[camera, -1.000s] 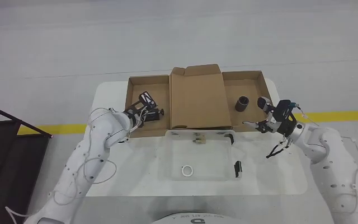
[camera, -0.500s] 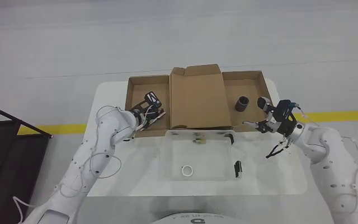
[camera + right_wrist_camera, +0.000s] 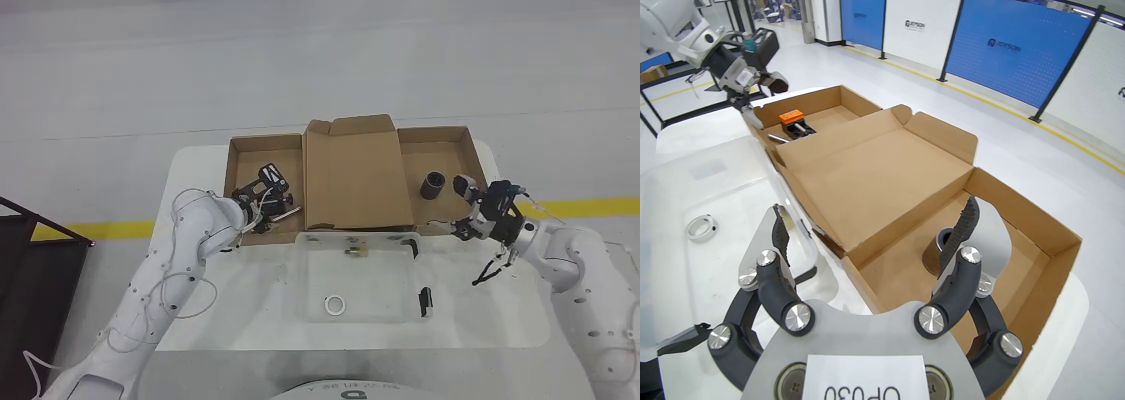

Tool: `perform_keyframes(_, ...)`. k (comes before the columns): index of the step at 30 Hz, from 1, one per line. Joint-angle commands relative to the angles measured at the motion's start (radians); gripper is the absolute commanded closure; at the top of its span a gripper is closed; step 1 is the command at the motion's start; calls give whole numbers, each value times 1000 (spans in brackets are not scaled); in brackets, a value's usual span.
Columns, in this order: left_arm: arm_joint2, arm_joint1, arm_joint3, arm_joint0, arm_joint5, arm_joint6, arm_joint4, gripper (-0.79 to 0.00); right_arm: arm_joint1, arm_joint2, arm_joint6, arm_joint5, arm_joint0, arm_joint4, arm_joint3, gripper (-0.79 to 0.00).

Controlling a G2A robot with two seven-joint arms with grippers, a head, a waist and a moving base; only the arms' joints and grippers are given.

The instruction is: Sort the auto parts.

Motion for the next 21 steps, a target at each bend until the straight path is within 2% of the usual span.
perform_keyframes(1,0,0,0,0,0,0,0,-785,5,-10,1,-10,-24,-5,-59,-785)
perform_keyframes(4,0,0,0,0,0,0,0,-785,17,-32,6,-10,-60,-2,-118,-785)
perform_keyframes(10,0,0,-3,1,2,6,2,-785,22,-35,9,-10,-66,3,-125,-785)
perform_keyframes(17,-41,23,-233,113,-5,78,162,-785,22,-35,9,-10,-66,3,-125,-785)
perform_keyframes(21,-67,34,-354,182,-69,120,158,-785,22,-35,9,-10,-66,3,-125,-785)
